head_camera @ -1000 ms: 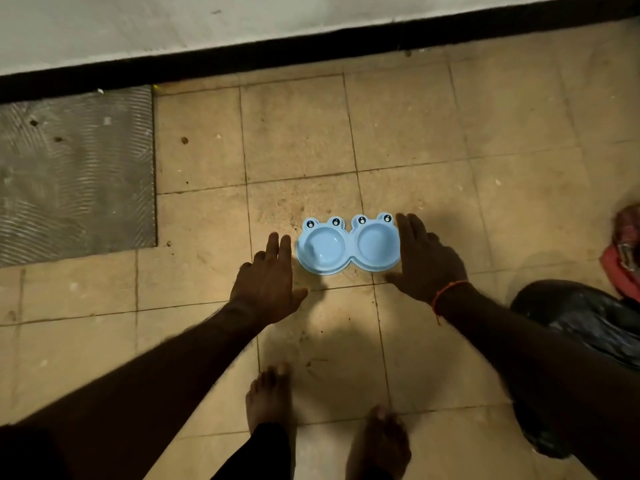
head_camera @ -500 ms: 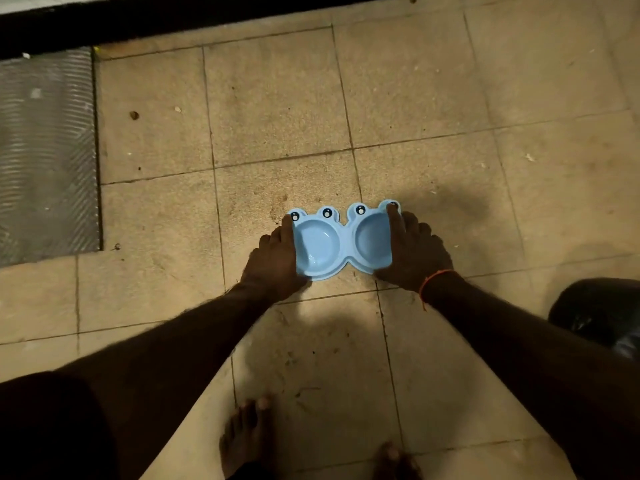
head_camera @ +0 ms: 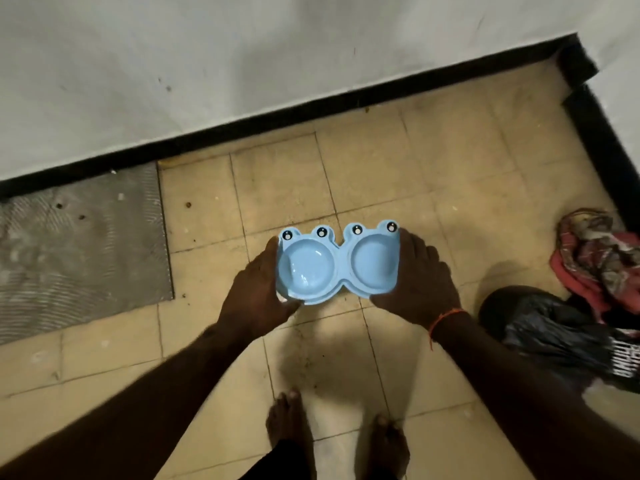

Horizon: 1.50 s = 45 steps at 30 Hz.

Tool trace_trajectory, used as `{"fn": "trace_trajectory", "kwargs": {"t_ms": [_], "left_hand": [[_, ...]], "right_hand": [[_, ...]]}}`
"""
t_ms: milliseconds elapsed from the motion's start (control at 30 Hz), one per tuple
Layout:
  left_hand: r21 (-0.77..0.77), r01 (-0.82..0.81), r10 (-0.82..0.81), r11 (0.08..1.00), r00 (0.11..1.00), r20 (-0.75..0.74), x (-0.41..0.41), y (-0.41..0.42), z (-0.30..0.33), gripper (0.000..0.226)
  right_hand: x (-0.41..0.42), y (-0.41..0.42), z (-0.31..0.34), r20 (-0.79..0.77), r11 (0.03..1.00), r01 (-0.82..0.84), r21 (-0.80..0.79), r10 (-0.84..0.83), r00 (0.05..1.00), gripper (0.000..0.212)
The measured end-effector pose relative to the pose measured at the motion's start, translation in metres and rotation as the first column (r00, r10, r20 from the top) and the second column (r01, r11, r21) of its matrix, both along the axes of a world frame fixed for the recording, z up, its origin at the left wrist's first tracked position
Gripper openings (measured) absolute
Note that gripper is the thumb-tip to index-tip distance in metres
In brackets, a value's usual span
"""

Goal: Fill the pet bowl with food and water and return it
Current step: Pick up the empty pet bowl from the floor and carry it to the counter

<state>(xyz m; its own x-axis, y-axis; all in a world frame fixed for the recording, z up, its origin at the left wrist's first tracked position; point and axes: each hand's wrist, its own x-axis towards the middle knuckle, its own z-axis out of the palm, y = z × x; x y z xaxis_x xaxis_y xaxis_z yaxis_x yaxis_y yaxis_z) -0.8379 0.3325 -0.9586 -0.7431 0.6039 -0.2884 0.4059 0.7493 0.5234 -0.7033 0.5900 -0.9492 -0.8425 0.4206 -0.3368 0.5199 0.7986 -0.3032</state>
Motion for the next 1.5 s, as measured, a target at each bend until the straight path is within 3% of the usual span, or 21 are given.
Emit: {"fn": "trace_trajectory", "kwargs": {"t_ms": [133, 333, 467, 600, 700, 800, 900, 1000, 1100, 1300, 1500], "left_hand": [[0.149, 0.034, -0.029, 0.988, 0.999, -0.033, 0.007, -0.003, 0.135, 0.114], [0.493, 0.089, -0.081, 0.865, 0.996, -0.038, 0.007, 0.017, 0.344, 0.069], [0.544, -0.159, 0.138, 0.824, 0.987, 0.08, 0.006, 0.028, 0.443, 0.061], [0.564, -0.267, 0.306, 0.782, 0.952, 0.027, 0.006, 0.049, 0.526, 0.027], [0.577, -0.273, 0.296, 0.77, 0.954, 0.056, 0.012, 0.06, 0.572, 0.021], [0.602, -0.213, 0.197, 0.77, 0.976, 0.095, 0.023, 0.073, 0.612, 0.024], [0.615, -0.157, 0.09, 0.772, 0.986, 0.139, 0.04, 0.092, 0.645, 0.024], [0.647, -0.092, -0.003, 0.757, 0.99, 0.144, 0.058, 0.113, 0.668, 0.018], [0.677, -0.046, -0.098, 0.734, 0.98, 0.173, 0.078, 0.14, 0.686, 0.016], [0.713, 0.025, -0.284, 0.701, 0.926, 0.247, 0.114, 0.192, 0.704, 0.01], [0.737, 0.15, -0.523, 0.659, 0.795, 0.305, 0.158, 0.251, 0.725, 0.012]], "right_hand": [[0.013, -0.002, 0.138, -0.118, 0.991, 0.066, -0.119, -0.08, 0.99, 0.128], [0.025, -0.003, 0.338, -0.3, 0.946, 0.121, -0.299, -0.214, 0.93, 0.126], [0.032, 0.002, 0.448, -0.399, 0.952, 0.091, -0.291, -0.208, 0.893, 0.106], [0.058, -0.001, 0.535, -0.511, 0.959, 0.108, -0.264, -0.234, 0.827, 0.112], [0.083, -0.007, 0.579, -0.562, 0.95, 0.135, -0.282, -0.277, 0.779, 0.114], [0.114, -0.01, 0.61, -0.642, 0.915, 0.202, -0.349, -0.391, 0.66, 0.101], [0.144, -0.011, 0.637, -0.619, 0.751, 0.218, -0.623, -0.644, 0.449, 0.063], [0.168, -0.004, 0.66, -0.61, 0.672, 0.263, -0.692, -0.739, 0.284, 0.03], [0.199, 0.003, 0.676, -0.619, 0.628, 0.337, -0.702, -0.772, 0.148, 0.026], [0.254, 0.005, 0.698, -0.646, 0.564, 0.469, -0.68, -0.763, -0.019, 0.025], [0.308, -0.019, 0.717, -0.711, 0.491, 0.615, -0.617, -0.684, -0.166, 0.03]]}}
